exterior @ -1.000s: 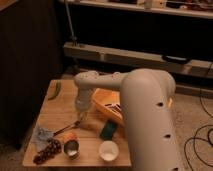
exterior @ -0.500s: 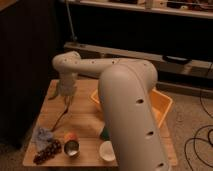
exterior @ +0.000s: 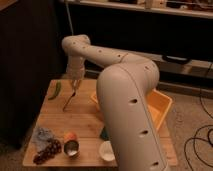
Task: Place fork in tray
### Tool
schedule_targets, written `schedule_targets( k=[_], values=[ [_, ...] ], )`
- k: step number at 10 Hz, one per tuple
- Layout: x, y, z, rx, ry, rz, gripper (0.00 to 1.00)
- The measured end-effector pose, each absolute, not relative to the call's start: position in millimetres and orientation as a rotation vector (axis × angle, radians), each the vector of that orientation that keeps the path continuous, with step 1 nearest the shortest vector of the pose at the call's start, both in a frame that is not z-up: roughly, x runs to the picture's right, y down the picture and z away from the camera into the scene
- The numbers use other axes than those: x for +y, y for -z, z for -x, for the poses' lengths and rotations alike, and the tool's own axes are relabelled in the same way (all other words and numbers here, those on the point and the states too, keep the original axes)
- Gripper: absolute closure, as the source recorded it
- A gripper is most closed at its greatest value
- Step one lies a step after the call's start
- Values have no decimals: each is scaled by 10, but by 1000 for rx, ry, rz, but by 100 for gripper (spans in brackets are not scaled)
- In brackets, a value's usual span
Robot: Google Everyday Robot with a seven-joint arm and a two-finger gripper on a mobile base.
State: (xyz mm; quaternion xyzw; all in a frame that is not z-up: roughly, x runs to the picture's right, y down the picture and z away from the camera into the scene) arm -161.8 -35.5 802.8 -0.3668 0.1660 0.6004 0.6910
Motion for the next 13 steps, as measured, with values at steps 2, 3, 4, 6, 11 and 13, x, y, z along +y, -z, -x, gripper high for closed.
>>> schedule_targets(
  k=[2,3,4,6,11,13],
  values=[
    [-680,-7735,1420,358,-1384,798,100],
    [-775,-7580,1339,355,-1401,786,100],
    [-824,-7466,1192,358,-1422,771,100],
    [-858,-7239,801,354,-1477,742,100],
    [-764,-6778,-387,317,-1679,679,100],
    [-691,-6569,-905,297,-1764,643,100]
  ],
)
